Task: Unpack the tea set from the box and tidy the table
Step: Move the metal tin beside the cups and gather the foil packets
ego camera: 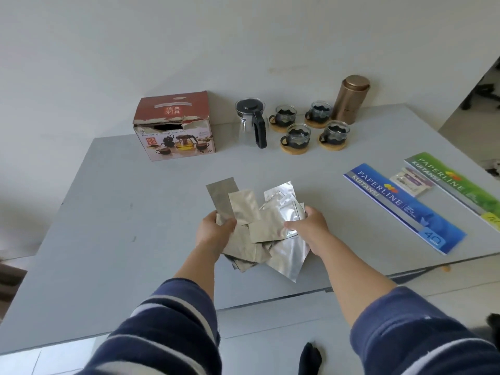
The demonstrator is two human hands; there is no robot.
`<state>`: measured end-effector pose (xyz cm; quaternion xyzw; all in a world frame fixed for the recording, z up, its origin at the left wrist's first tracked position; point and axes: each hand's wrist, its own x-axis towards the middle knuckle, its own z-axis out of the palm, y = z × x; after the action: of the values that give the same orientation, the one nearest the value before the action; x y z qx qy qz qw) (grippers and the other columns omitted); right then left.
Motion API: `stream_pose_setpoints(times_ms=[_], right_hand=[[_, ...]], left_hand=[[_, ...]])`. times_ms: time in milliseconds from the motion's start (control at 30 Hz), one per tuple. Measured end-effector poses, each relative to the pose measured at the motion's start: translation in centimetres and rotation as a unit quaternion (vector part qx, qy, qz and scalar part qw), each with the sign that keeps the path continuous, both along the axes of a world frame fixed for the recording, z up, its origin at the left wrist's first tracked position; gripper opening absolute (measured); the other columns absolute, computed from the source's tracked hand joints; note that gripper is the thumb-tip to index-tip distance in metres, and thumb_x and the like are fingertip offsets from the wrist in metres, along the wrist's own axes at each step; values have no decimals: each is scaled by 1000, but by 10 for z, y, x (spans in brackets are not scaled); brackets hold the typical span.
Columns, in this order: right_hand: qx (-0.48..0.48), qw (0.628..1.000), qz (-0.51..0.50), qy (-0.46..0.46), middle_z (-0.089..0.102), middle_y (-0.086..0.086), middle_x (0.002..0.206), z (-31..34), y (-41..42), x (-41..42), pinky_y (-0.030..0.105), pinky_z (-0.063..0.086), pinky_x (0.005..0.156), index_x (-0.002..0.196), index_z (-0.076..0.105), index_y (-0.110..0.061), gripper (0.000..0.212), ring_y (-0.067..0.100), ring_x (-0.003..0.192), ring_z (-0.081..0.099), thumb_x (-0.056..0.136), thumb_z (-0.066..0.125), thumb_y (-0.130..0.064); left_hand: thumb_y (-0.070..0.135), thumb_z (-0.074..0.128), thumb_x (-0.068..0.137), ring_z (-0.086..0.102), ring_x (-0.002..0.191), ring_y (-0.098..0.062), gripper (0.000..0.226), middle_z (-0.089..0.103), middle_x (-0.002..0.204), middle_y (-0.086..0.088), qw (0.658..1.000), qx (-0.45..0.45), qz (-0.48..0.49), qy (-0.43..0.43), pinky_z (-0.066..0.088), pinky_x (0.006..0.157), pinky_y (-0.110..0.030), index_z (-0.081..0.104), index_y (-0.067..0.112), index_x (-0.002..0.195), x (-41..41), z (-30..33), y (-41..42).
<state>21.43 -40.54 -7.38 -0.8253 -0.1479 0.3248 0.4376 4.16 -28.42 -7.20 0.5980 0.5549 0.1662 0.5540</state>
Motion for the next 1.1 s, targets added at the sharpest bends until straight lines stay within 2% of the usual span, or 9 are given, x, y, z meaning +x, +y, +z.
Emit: stream_pose_setpoints(times_ms=[133, 300, 367, 500, 633, 733, 833, 967, 1100], right_hand=[[24, 998, -60, -10, 66, 7, 94, 24, -30, 33, 34, 52, 78, 102, 65, -10, 33, 26, 85, 63, 72, 77, -4], [45, 989, -136, -46, 64, 7, 111, 61, -83, 77, 40, 52, 90, 114, 60, -10, 44, 28, 101, 62, 73, 77, -8], [45, 983, -166, -72, 61, 7, 107, 77, -111, 94, 38, 51, 86, 111, 58, -10, 41, 27, 96, 59, 75, 77, -10], [54, 968, -215, -113, 63, 4, 110, 105, -177, 131, 44, 53, 93, 118, 61, -12, 47, 27, 102, 62, 74, 77, -9], [48, 951, -274, -133, 66, 8, 105, 120, -268, 176, 40, 54, 86, 109, 62, -11, 37, 29, 96, 64, 75, 76, -7], [39, 939, -307, -148, 68, 11, 102, 123, -339, 207, 41, 55, 84, 100, 62, -10, 30, 31, 95, 66, 73, 75, -7], [10, 930, -333, -157, 66, 10, 97, 120, -405, 235, 37, 54, 77, 98, 62, -7, 27, 29, 85, 65, 73, 73, -10], [-24, 915, -368, -164, 56, 2, 73, 109, -483, 262, 27, 44, 61, 79, 56, -10, 14, 21, 66, 52, 75, 69, -9], [-67, 898, -399, -172, 41, -2, 61, 87, -543, 282, 24, 30, 48, 65, 41, -14, 24, 19, 57, 40, 74, 62, -6]], left_hand=[[14, 64, 86, 61, 73, -18, 15, 64, 79, 4, 999, 19, -30, -36, 51, 66, -29, 57, 26, 80, 28, 25, -9], [17, 66, 86, 64, 76, -17, 11, 66, 83, 2, 992, 23, -96, -80, 54, 70, -32, 60, 19, 96, 85, 58, -40], [17, 66, 86, 63, 73, -14, 14, 66, 83, 3, 987, 25, -128, -93, 53, 68, -29, 61, 17, 99, 113, 68, -62], [18, 66, 86, 62, 73, -12, 14, 66, 83, 4, 976, 30, -183, -112, 53, 71, -30, 60, 19, 99, 172, 83, -114], [24, 68, 85, 63, 82, -19, 18, 67, 89, 1, 962, 42, -244, -117, 54, 77, -34, 60, 19, 101, 243, 90, -190], [27, 67, 85, 58, 77, -18, 13, 62, 81, 2, 953, 57, -276, -113, 46, 67, -29, 56, 21, 88, 291, 90, -257], [26, 67, 85, 59, 83, -21, 13, 62, 81, 4, 943, 48, -308, -114, 49, 74, -31, 57, 22, 92, 336, 84, -325], [24, 69, 82, 65, 88, -27, 16, 70, 93, -6, 930, 41, -349, -108, 52, 79, -36, 63, 15, 93, 388, 61, -408], [26, 66, 82, 64, 77, -27, 12, 69, 82, -8, 915, 46, -389, -97, 48, 67, -31, 58, 18, 78, 424, 36, -473]])
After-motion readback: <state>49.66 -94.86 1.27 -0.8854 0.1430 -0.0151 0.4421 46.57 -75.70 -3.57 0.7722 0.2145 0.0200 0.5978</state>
